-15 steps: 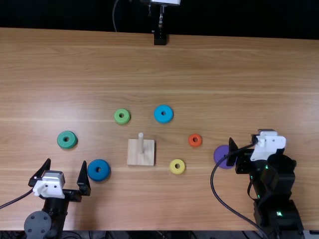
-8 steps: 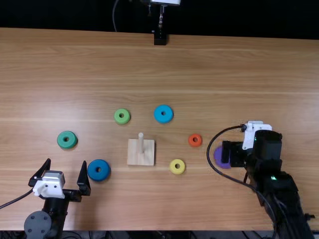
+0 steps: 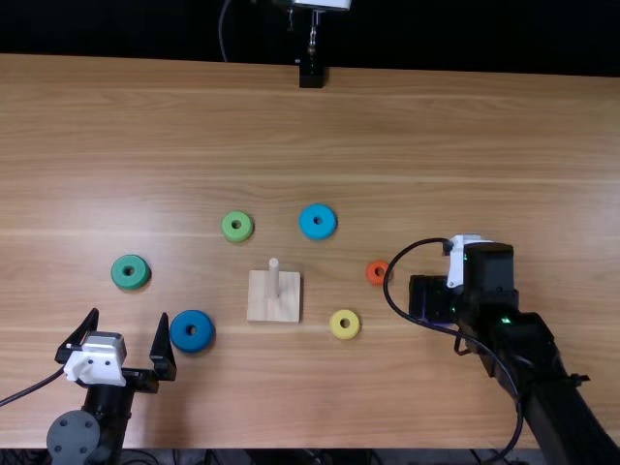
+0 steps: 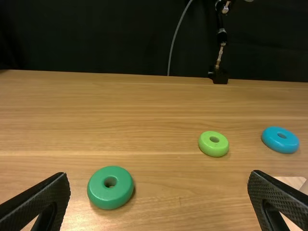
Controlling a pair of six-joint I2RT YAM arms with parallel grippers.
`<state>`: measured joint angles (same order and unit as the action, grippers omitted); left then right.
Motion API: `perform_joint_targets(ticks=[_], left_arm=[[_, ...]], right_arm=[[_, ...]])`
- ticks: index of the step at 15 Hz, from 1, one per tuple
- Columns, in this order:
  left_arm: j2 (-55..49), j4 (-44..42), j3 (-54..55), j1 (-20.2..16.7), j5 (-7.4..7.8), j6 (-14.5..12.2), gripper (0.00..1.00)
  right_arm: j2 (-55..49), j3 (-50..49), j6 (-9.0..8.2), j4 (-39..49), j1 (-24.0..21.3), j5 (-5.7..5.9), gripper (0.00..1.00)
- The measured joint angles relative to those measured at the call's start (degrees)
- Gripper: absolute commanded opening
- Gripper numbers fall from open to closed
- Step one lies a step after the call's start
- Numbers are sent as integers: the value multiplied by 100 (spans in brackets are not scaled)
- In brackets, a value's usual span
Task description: Build the Hanoi tower: stack the rings onto the peg from bottom to top in this color order: purple, dark blue, light blue, dark green, light green, yellow, orange.
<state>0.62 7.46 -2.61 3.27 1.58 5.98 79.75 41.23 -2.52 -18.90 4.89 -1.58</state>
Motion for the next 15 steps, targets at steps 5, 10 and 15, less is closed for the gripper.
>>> perform_joint_targets(ticks=[5, 10, 15], left_arm=[[0, 0, 2, 2, -2, 0, 100], [0, 0, 0, 0, 0, 2, 100], [0, 0, 0, 0, 0, 0, 100]], right_arm=[[90, 4, -24, -22, 0, -2, 100], [501, 90, -44, -396, 0, -13, 100], [586, 118, -50, -468, 0, -13, 100]])
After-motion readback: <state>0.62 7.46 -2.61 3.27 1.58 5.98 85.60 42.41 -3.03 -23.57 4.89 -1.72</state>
